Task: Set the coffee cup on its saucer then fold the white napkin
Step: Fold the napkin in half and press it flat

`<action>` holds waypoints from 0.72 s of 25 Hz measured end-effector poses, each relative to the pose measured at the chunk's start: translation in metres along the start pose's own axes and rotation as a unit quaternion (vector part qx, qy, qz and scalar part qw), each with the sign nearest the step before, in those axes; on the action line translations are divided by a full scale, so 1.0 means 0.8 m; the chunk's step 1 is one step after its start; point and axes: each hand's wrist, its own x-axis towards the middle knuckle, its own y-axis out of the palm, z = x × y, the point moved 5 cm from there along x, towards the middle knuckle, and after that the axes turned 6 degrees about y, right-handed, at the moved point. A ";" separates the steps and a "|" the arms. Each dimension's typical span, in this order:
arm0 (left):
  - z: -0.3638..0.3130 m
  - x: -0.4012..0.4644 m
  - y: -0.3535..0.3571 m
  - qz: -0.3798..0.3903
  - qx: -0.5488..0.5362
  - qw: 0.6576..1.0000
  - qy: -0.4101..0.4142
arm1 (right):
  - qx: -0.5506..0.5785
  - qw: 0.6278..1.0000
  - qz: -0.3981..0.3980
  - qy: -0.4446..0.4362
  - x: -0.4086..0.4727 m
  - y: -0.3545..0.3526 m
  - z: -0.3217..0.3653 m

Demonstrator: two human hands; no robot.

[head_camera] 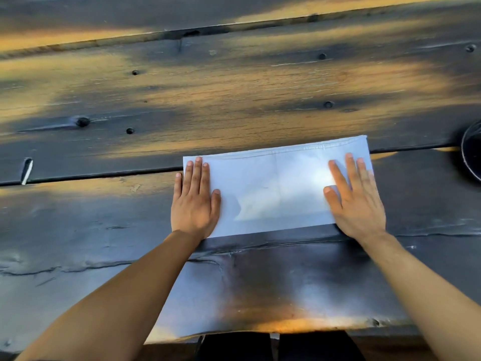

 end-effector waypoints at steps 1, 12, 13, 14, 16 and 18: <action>0.001 0.000 0.000 -0.001 -0.001 1.000 0.000 | 0.003 1.000 0.009 0.013 0.002 0.000 -0.007; -0.021 -0.046 -0.014 -0.036 -0.027 0.998 0.048 | 0.079 0.988 0.000 -0.132 -0.040 0.012 0.268; -0.022 -0.054 -0.003 -0.009 -0.002 0.999 0.052 | 0.059 0.986 0.020 -0.157 -0.047 0.024 0.283; -0.019 -0.059 0.006 0.010 0.015 0.999 0.050 | 0.038 0.984 0.039 -0.167 -0.053 0.034 0.287; -0.013 -0.062 0.013 0.023 0.032 0.999 0.034 | 0.004 0.984 0.039 -0.173 -0.052 0.040 0.264; -0.013 -0.060 0.012 0.028 0.036 0.999 0.025 | -0.020 0.987 0.023 -0.159 -0.044 0.036 0.214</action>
